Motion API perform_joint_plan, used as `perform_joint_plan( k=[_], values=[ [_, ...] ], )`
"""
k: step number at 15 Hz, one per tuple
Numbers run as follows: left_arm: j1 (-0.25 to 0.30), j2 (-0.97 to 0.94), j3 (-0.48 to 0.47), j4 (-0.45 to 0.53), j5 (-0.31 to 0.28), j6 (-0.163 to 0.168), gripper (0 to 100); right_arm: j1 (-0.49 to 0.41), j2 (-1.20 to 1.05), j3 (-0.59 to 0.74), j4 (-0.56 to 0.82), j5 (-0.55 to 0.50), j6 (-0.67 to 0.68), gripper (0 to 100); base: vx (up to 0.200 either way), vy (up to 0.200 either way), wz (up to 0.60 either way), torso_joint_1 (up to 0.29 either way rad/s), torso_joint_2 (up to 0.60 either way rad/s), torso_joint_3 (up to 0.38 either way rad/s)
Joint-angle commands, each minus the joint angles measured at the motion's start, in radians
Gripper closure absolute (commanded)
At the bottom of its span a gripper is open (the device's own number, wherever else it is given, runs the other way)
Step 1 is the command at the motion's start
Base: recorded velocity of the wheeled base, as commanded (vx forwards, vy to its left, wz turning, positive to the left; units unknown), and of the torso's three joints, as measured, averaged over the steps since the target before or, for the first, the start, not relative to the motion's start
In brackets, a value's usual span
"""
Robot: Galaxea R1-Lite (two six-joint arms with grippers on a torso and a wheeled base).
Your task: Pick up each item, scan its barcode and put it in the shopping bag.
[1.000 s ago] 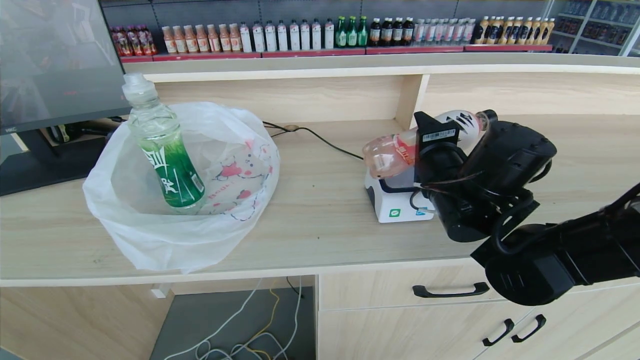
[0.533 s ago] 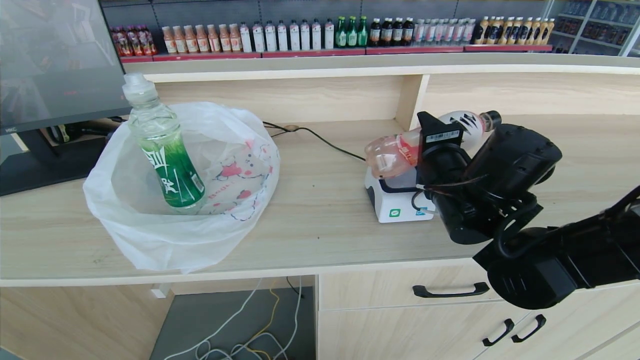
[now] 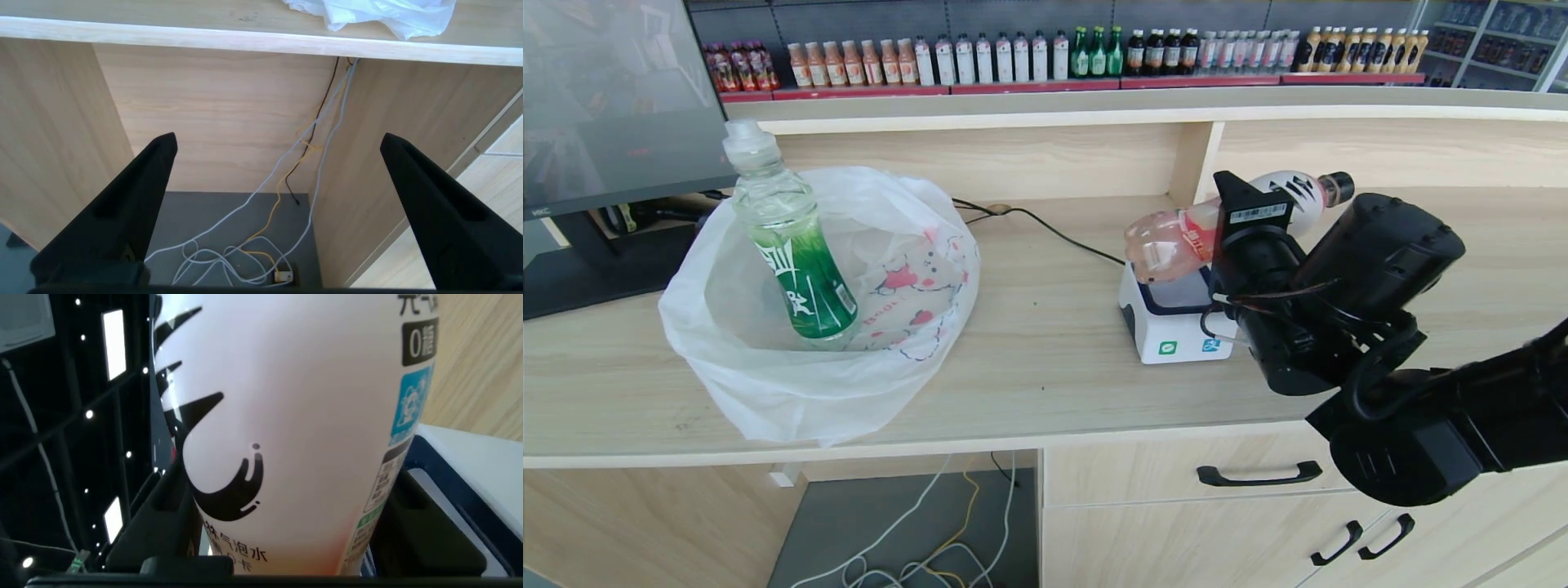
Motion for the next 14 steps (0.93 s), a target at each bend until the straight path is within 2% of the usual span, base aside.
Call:
perform_joint_plan(
  k=[1, 6, 9, 12, 14],
  values=[
    [0.000, 0.000, 0.000, 0.000, 0.000, 0.000, 0, -0.003, -0.017, 0.009, 0.001, 0.000, 0.000, 100, 0.000, 0.000, 0.00, 0.000, 0.00, 0.000],
    [0.000, 0.000, 0.000, 0.000, 0.000, 0.000, 0, -0.016, -0.047, 0.018, 0.004, 0.016, -0.034, 100, 0.000, 0.000, 0.00, 0.000, 0.00, 0.000],
    [0.000, 0.000, 0.000, 0.000, 0.000, 0.000, 0, -0.005, -0.070, -0.019, 0.001, 0.118, -0.204, 100, 0.000, 0.000, 0.00, 0.000, 0.00, 0.000],
    [0.000, 0.000, 0.000, 0.000, 0.000, 0.000, 0, -0.005, -0.098, -0.029, -0.013, 0.299, -0.367, 100, 0.000, 0.000, 0.00, 0.000, 0.00, 0.000],
    [-0.001, 0.000, 0.000, 0.000, 0.000, 0.000, 0, -0.002, -0.113, -0.051, 0.001, 0.332, -0.414, 100, 0.000, 0.000, 0.00, 0.000, 0.00, 0.000]
  ],
)
